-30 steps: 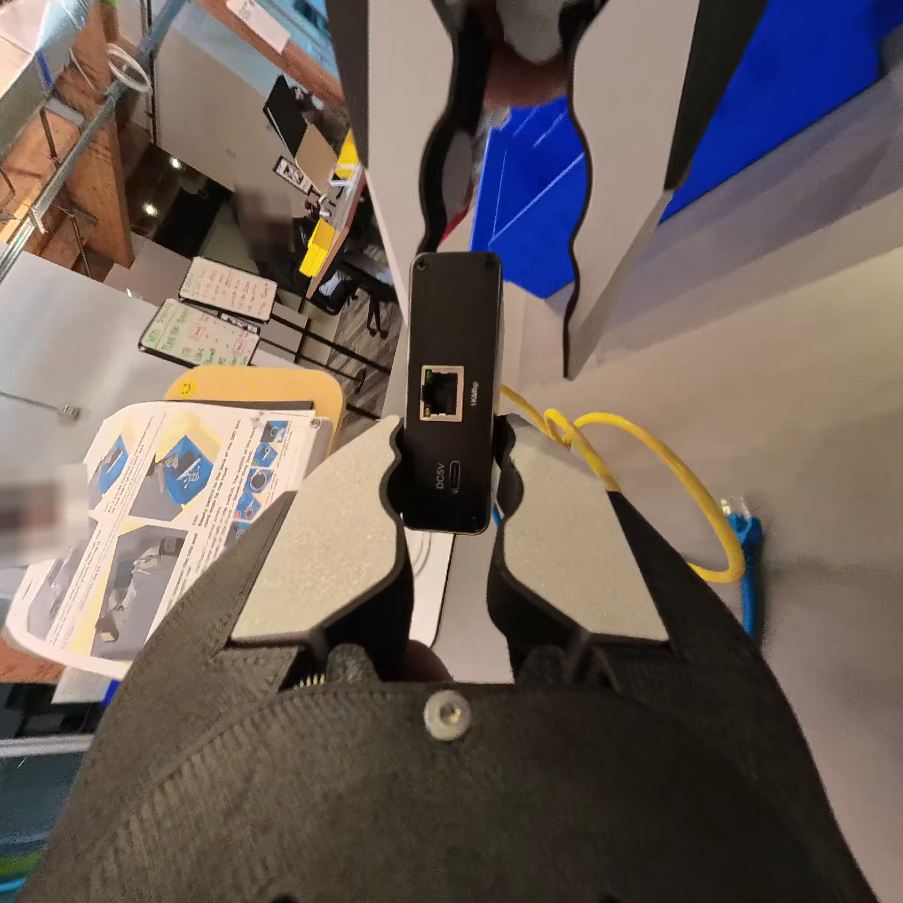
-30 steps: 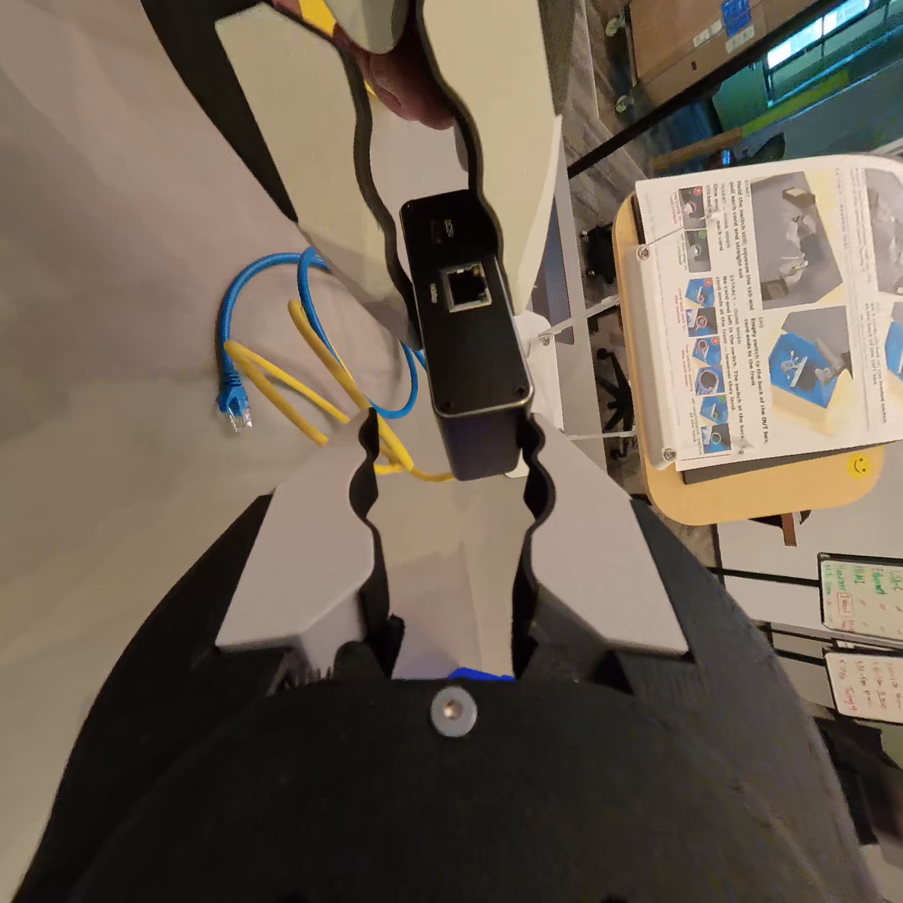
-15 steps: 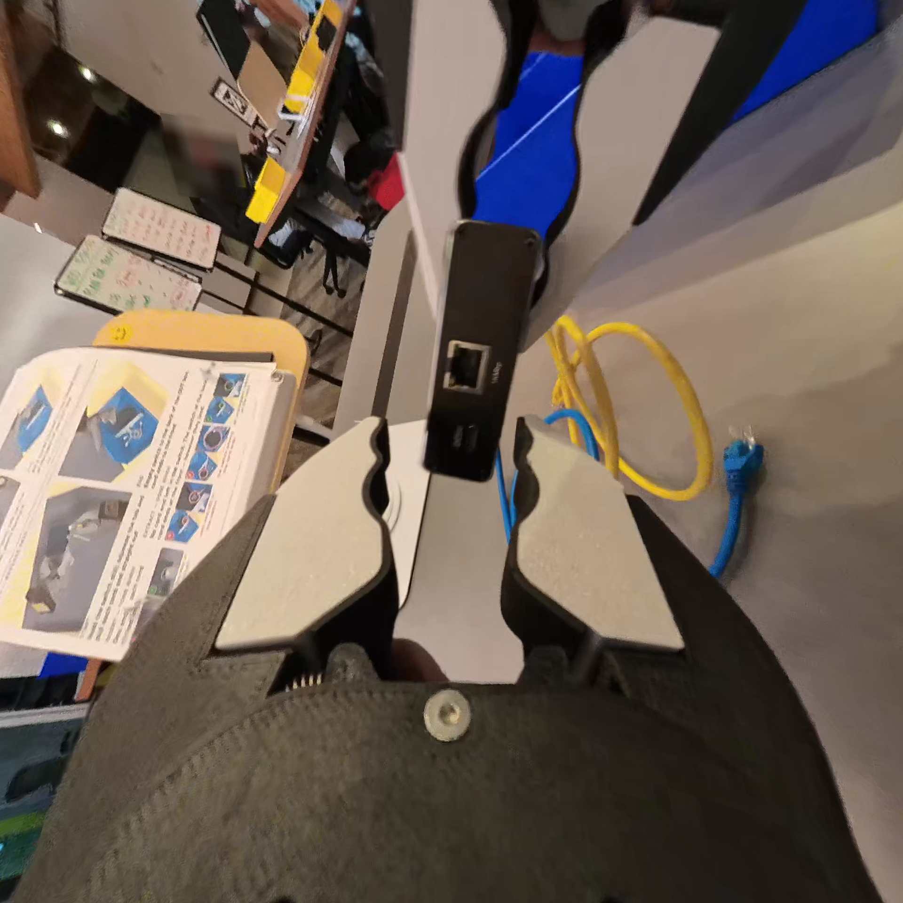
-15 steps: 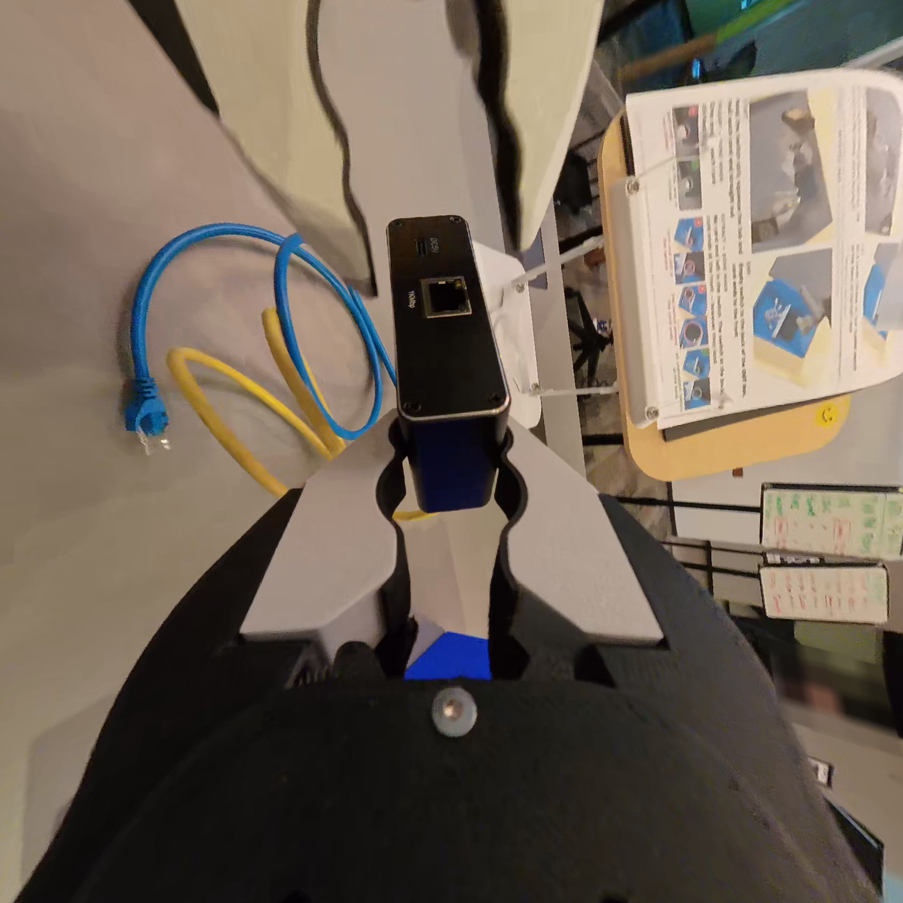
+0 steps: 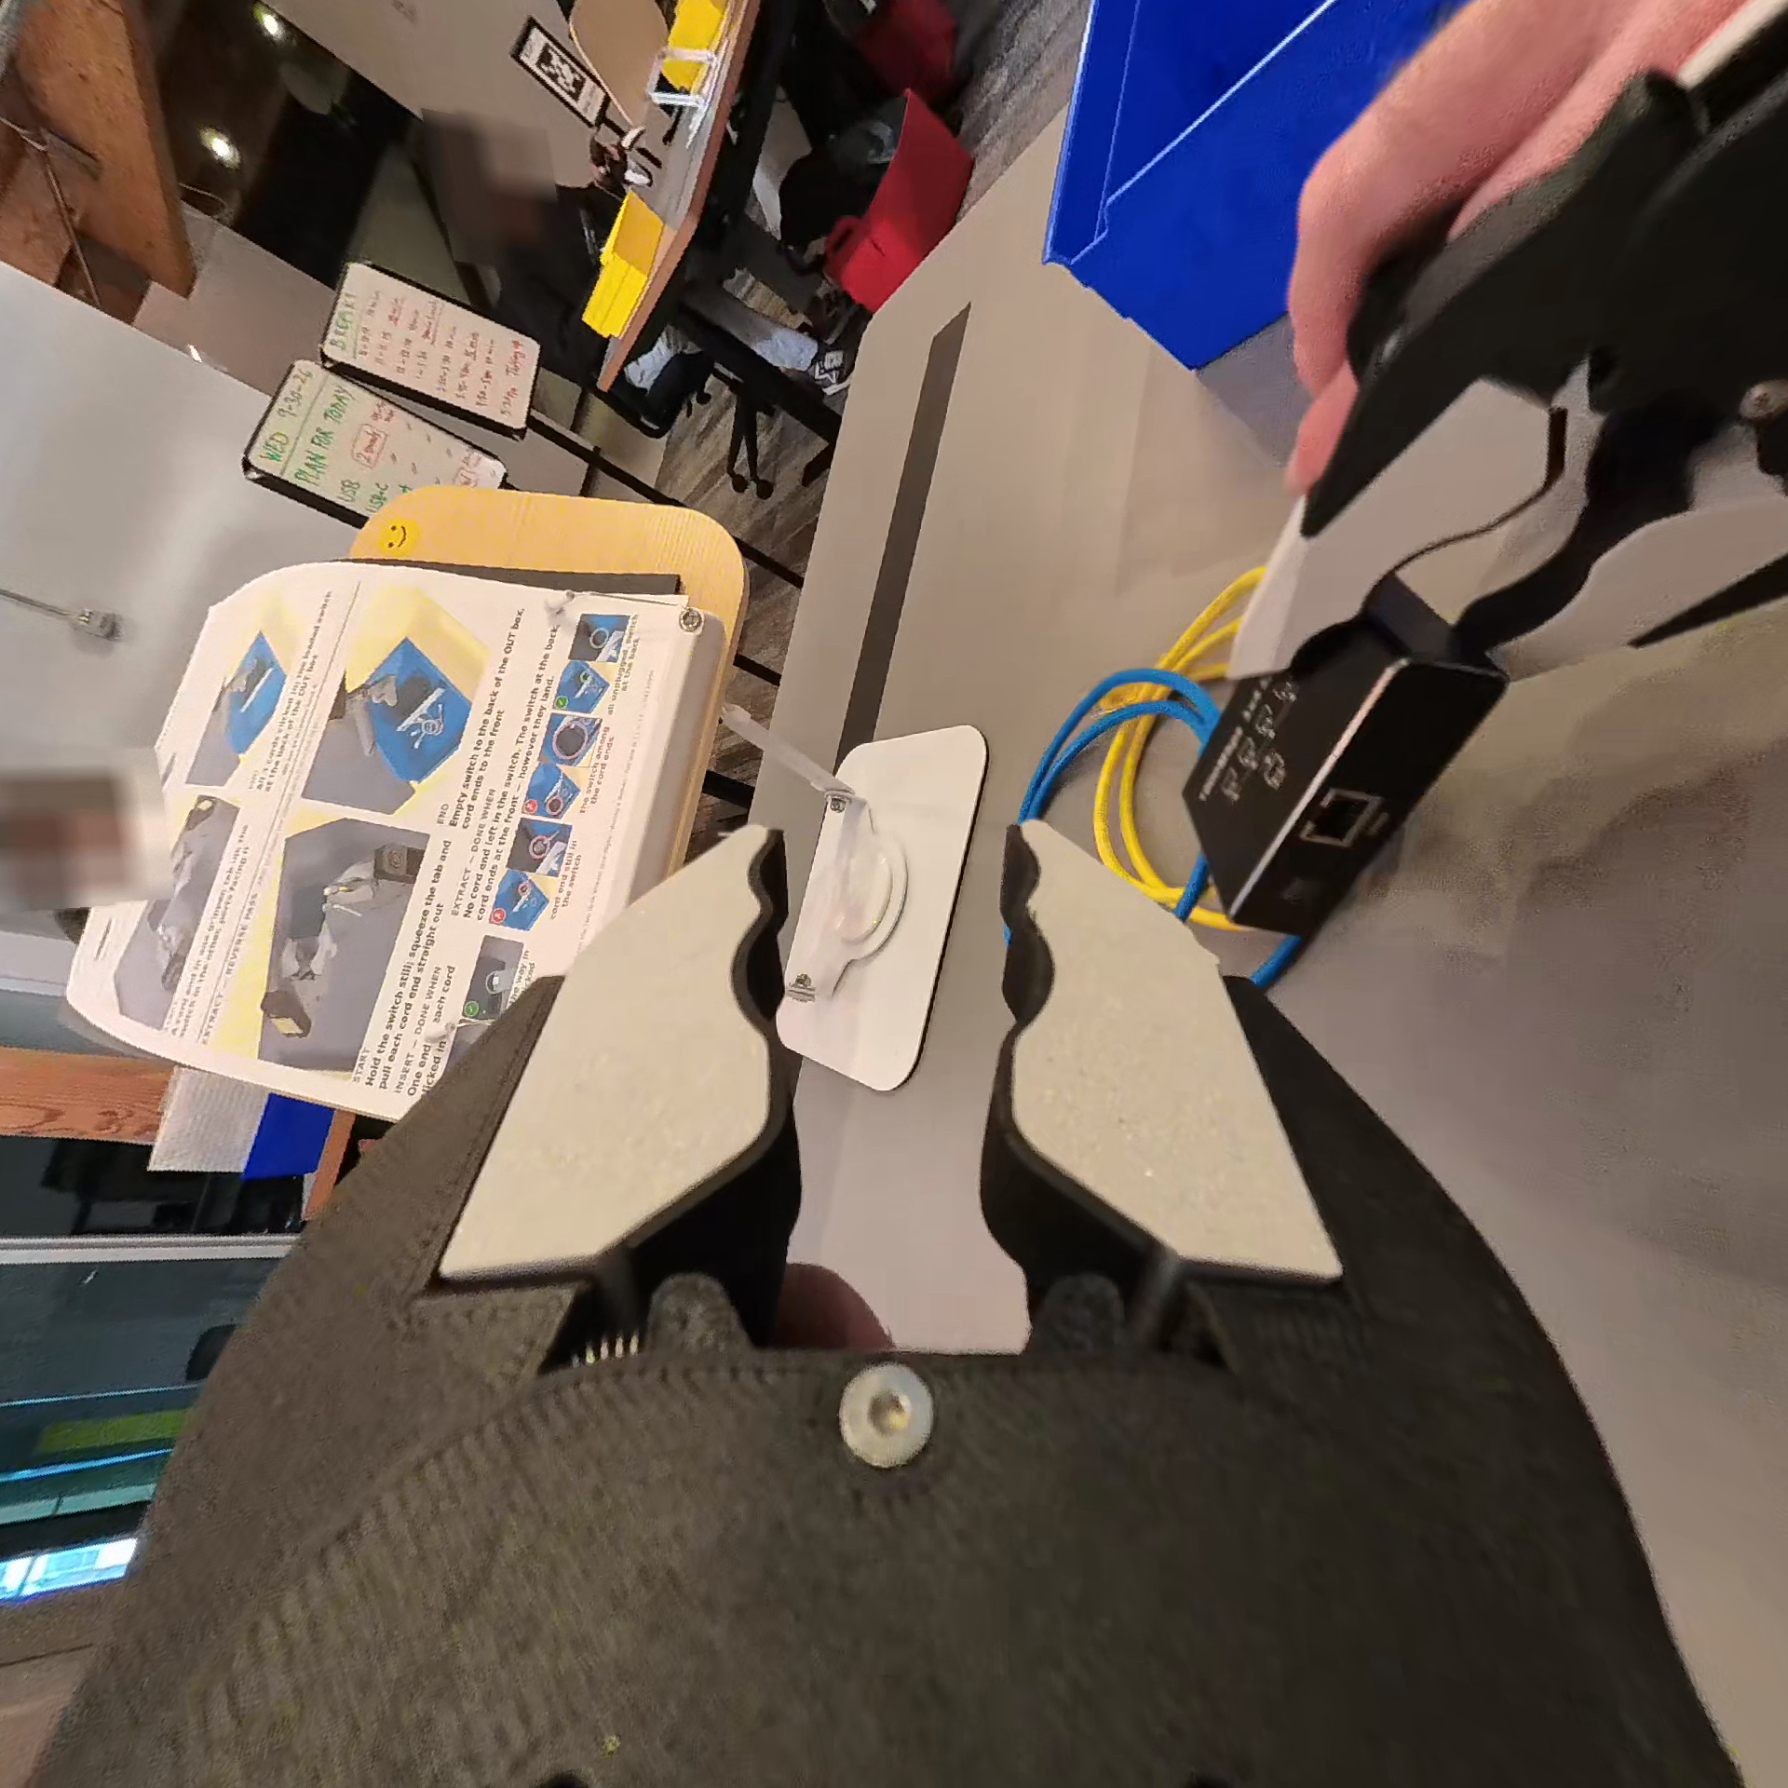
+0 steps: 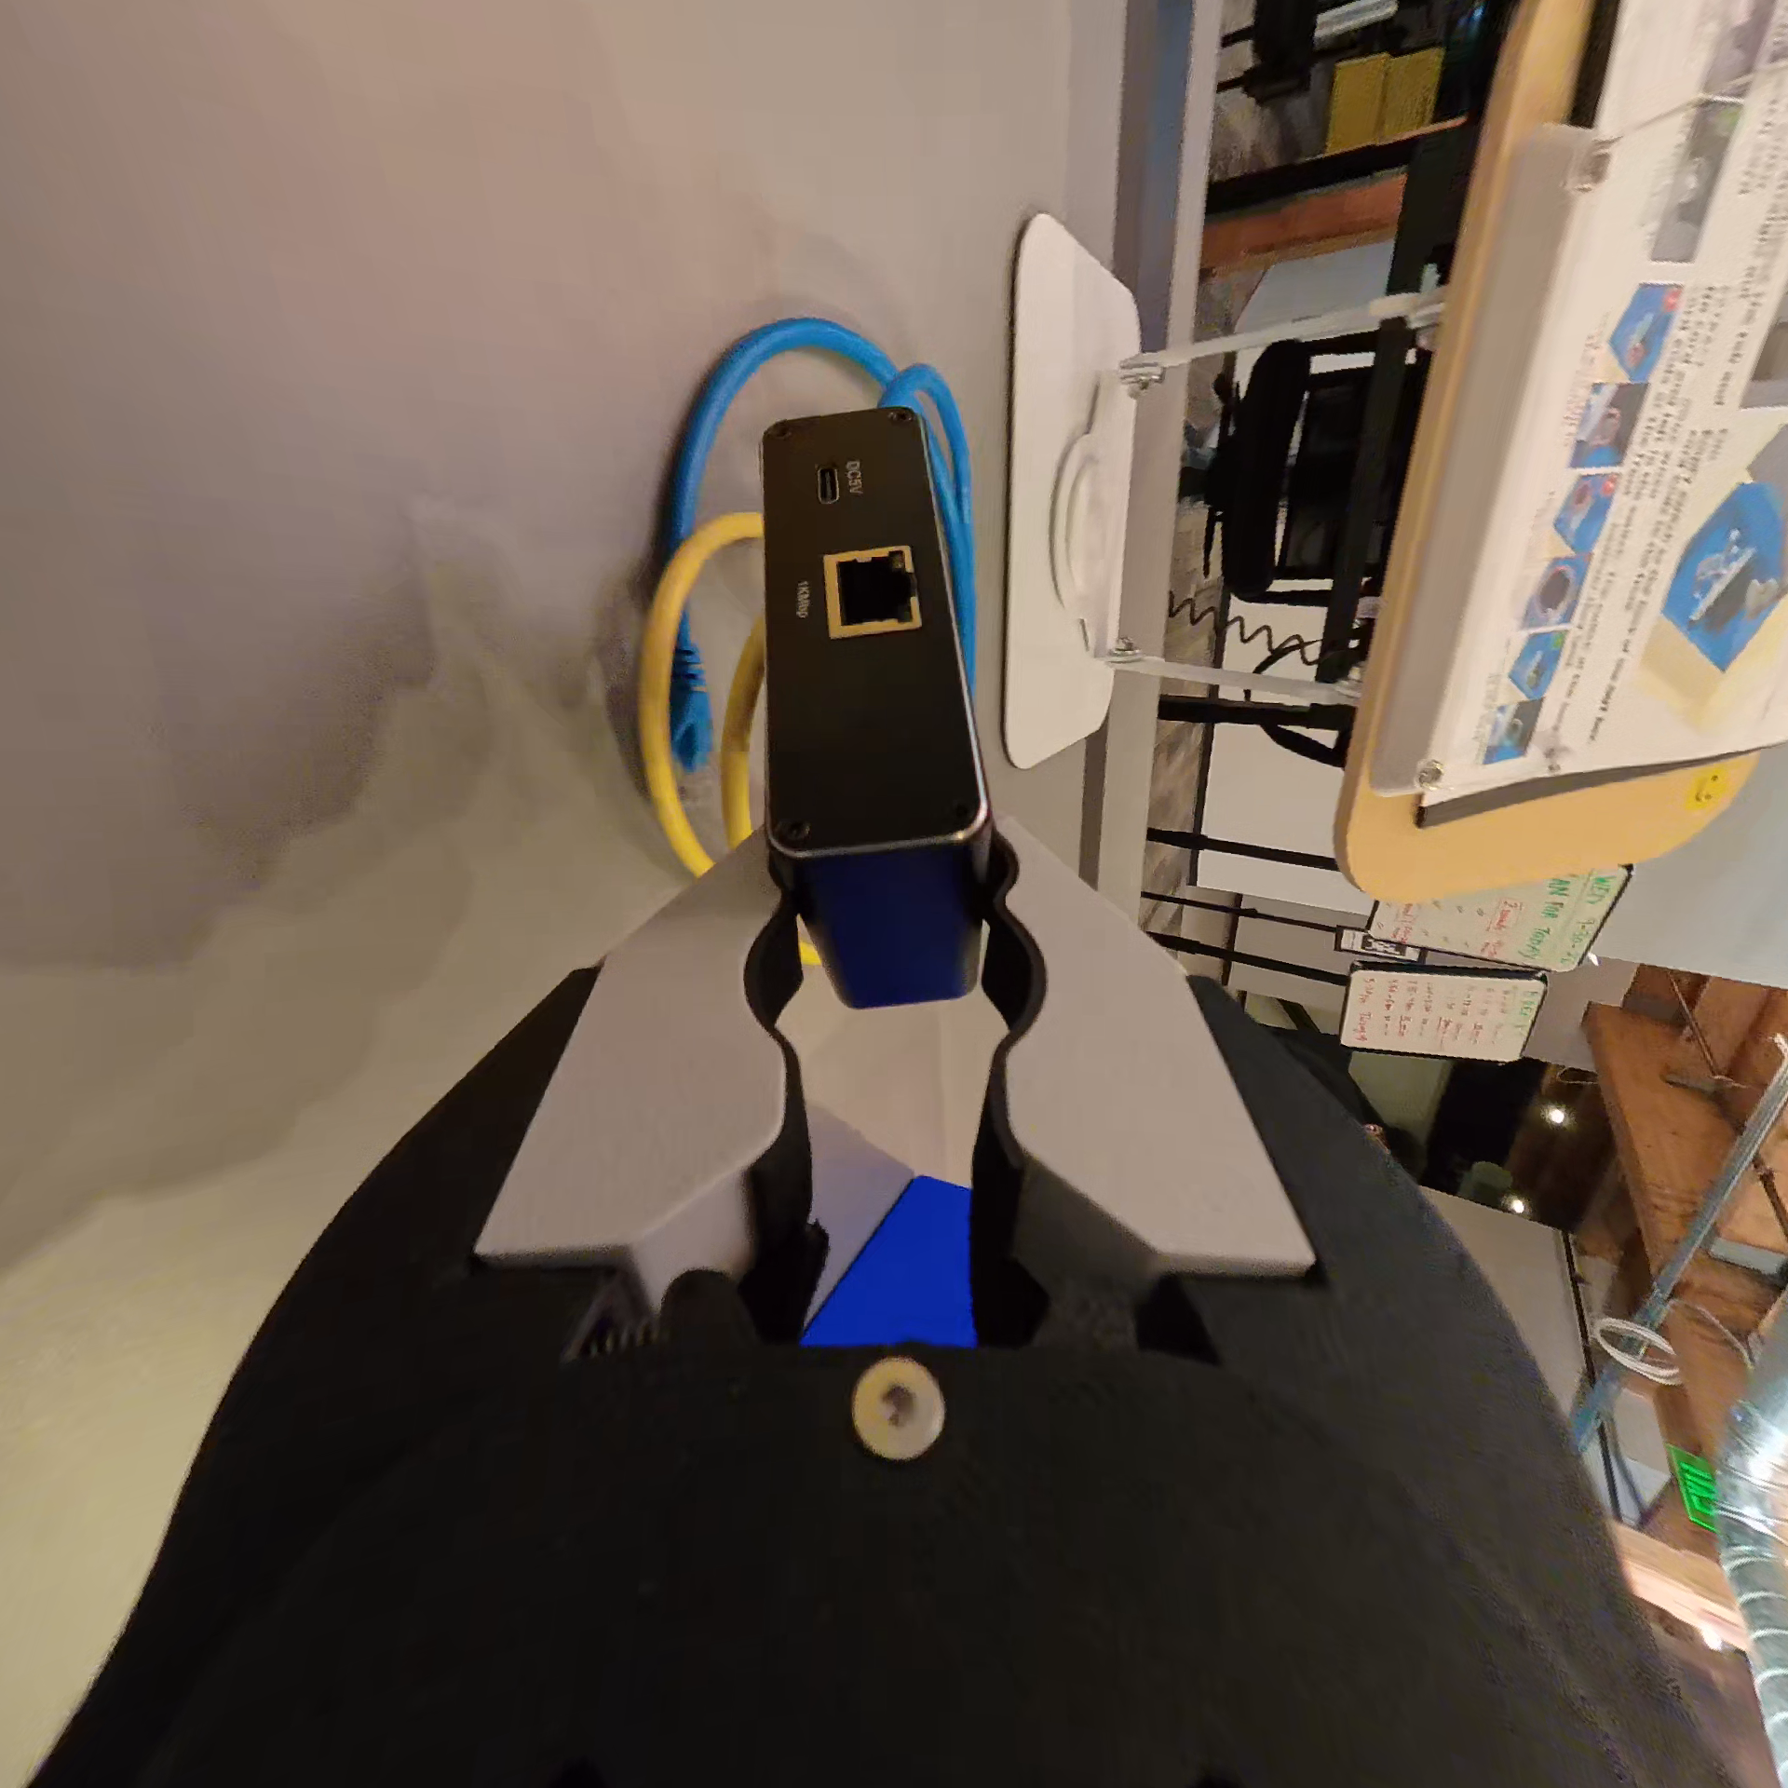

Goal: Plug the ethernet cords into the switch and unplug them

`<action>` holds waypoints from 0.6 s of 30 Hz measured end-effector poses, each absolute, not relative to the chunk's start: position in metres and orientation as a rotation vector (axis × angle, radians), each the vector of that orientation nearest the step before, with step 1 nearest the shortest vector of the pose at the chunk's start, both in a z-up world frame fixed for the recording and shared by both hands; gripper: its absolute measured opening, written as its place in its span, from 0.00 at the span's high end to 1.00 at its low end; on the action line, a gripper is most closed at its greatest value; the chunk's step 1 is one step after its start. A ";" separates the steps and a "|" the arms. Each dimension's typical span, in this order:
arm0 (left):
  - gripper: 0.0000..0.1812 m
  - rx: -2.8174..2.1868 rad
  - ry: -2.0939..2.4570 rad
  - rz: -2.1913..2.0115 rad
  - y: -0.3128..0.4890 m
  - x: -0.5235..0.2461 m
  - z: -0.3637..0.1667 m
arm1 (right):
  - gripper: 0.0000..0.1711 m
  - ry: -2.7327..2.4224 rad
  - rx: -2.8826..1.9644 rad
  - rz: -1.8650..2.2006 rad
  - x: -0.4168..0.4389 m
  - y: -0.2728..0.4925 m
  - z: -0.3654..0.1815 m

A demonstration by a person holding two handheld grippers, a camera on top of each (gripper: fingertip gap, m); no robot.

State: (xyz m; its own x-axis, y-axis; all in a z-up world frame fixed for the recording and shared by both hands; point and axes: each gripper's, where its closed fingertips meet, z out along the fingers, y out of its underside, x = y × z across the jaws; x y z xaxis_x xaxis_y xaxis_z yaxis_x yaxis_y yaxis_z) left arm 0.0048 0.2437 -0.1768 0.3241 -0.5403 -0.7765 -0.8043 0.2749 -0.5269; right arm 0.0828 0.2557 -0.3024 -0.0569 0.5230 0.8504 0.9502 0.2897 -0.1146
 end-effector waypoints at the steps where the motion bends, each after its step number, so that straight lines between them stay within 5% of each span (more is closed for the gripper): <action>1: 0.77 -1.391 1.344 0.276 0.243 0.005 -0.177 | 0.82 -1.714 -1.353 -0.638 0.081 0.254 -0.307; 18: 0.75 -1.415 1.430 0.245 0.231 0.018 -0.190 | 0.67 -1.925 -1.475 -0.600 0.084 0.222 -0.353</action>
State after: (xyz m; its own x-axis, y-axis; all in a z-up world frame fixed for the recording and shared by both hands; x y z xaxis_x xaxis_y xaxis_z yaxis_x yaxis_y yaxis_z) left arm 0.0180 0.2308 -0.1896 0.2619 -0.6006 -0.7554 -0.8182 0.2770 -0.5039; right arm 0.0842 0.2223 -0.3527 -0.1725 0.6749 0.7174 0.9631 0.2683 -0.0208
